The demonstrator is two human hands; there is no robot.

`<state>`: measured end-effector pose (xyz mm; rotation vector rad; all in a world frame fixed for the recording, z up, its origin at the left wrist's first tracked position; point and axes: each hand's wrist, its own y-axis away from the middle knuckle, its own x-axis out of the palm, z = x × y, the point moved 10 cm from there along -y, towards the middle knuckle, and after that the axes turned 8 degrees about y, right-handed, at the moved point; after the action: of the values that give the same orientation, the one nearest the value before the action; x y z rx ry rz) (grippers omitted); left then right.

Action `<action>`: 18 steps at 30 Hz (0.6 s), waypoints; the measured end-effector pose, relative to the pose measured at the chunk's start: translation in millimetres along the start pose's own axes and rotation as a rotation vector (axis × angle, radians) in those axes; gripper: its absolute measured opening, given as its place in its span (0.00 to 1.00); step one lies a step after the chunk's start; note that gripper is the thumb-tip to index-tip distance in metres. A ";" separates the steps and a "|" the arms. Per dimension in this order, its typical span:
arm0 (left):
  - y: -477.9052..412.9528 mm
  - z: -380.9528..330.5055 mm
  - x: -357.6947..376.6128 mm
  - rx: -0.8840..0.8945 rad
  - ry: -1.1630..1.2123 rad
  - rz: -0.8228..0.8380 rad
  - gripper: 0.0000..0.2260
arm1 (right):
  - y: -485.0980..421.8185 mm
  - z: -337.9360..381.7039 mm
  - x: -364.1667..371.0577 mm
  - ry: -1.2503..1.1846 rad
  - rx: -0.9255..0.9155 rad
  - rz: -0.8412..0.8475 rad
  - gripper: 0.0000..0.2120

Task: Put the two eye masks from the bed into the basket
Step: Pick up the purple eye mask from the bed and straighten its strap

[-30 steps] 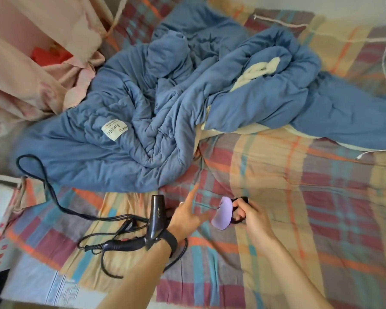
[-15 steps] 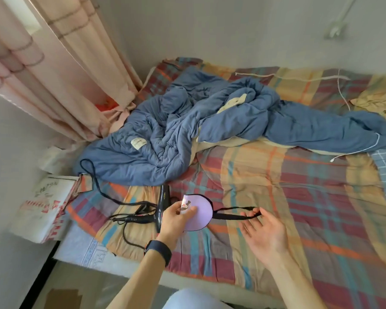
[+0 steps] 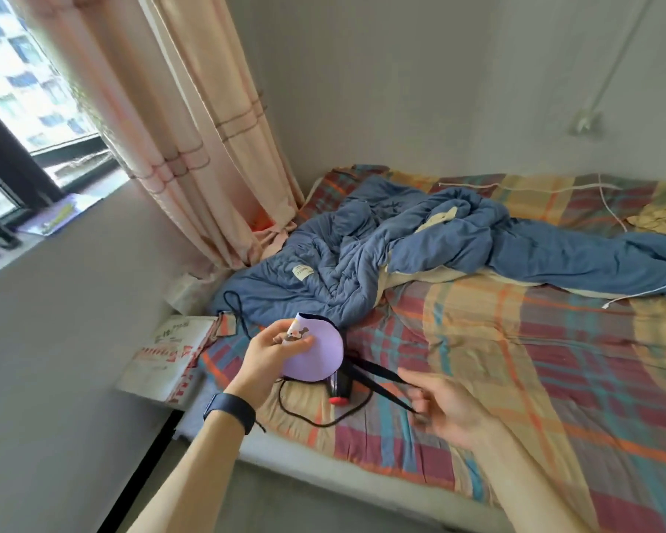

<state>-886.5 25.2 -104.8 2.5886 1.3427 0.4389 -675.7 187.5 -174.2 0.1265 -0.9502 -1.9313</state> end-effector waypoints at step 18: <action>66.3 -12.2 -226.9 0.023 0.228 -0.047 0.13 | 29.5 -68.7 198.5 -0.230 -0.166 -0.183 0.08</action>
<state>-963.8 -198.4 -112.3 2.5816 1.4831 0.7339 -732.6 -14.7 -145.5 -0.1115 -0.9492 -2.2201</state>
